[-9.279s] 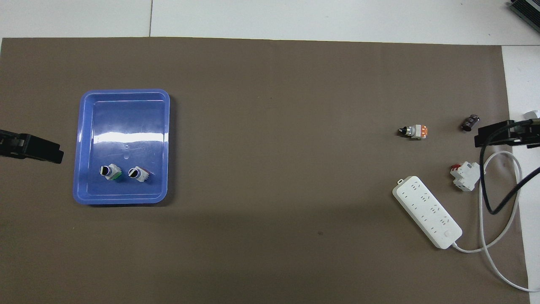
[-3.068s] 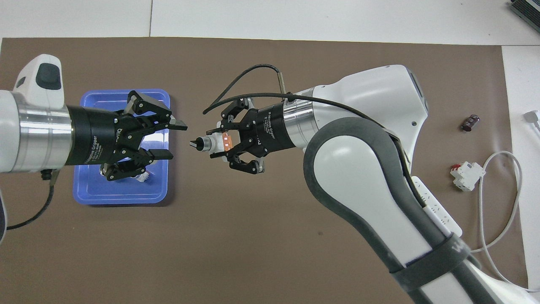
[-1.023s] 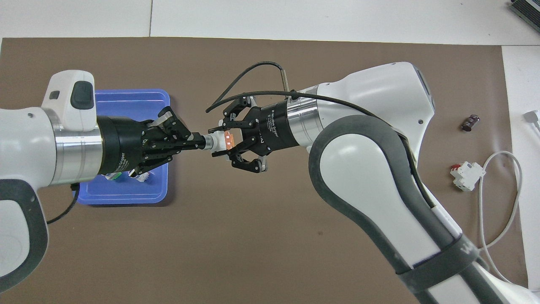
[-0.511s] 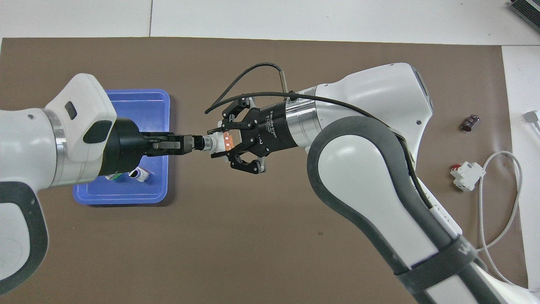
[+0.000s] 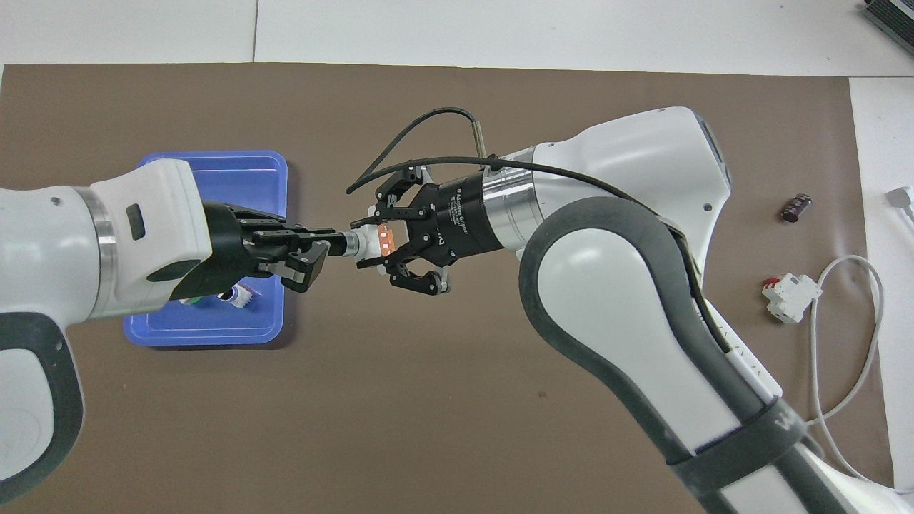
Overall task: Turn and place switch with both arms
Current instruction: 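Grasp the switch with the left gripper while the right gripper holds it, then lower the switch into the tray while the right gripper withdraws, then place the switch upright in the tray and open the left gripper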
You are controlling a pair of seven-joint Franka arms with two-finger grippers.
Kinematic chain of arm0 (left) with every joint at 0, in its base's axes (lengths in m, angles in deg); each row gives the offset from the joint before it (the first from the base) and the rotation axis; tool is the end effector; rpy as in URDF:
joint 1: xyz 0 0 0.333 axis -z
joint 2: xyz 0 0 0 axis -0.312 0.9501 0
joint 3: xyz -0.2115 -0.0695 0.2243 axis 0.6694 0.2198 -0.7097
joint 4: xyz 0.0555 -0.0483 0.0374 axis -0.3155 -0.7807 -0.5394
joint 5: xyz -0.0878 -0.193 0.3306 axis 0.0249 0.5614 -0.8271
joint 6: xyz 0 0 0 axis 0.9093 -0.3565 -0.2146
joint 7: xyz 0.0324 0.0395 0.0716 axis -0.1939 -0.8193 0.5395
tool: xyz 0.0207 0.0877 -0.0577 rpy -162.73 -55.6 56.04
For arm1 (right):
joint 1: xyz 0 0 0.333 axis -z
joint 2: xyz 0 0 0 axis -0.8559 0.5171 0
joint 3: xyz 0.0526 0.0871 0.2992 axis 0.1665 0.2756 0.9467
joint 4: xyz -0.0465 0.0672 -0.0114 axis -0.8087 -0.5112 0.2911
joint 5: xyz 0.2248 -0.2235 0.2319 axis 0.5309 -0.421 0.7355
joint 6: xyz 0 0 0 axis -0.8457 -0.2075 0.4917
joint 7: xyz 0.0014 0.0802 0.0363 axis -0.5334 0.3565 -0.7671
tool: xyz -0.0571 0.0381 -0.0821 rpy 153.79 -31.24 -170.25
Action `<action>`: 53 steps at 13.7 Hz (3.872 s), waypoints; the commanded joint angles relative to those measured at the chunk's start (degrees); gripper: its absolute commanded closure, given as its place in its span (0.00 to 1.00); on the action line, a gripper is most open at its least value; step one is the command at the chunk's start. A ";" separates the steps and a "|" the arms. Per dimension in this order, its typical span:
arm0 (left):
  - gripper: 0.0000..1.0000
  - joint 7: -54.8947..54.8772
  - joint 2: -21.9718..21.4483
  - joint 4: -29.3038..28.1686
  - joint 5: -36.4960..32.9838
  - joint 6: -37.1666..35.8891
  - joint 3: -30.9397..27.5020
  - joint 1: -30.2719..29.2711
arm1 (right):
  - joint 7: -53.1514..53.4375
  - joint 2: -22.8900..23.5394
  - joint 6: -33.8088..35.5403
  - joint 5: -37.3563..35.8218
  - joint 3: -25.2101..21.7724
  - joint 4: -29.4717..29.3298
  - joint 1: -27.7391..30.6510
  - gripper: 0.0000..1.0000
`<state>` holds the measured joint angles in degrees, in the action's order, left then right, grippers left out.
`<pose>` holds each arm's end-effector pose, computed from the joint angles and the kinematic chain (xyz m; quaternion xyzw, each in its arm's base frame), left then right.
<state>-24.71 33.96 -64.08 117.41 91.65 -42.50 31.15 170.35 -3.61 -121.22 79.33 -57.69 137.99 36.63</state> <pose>0.4860 -0.2217 0.6327 0.9133 -0.2633 0.1641 0.2639 0.5661 0.3595 0.5373 -0.6812 0.5559 0.3417 0.3319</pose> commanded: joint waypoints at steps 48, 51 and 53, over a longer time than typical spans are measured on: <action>0.00 -6.43 19.11 -7.70 -42.09 16.81 -1.48 -10.15 | -75.65 -14.64 31.59 -56.58 -12.61 -1.54 19.16 0.00; 0.00 -6.60 14.89 -7.44 -42.09 6.57 -1.48 -11.56 | -75.65 -15.17 31.41 -56.41 -12.61 -0.48 18.72 0.00; 0.00 -3.55 13.21 -7.18 -41.65 4.08 -1.57 -12.35 | -75.65 -15.17 31.50 -56.14 -12.44 -0.48 18.46 0.00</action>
<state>-30.73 50.18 -70.09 76.24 98.60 -44.34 19.86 95.88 -17.49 -89.74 22.98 -70.42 136.04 55.09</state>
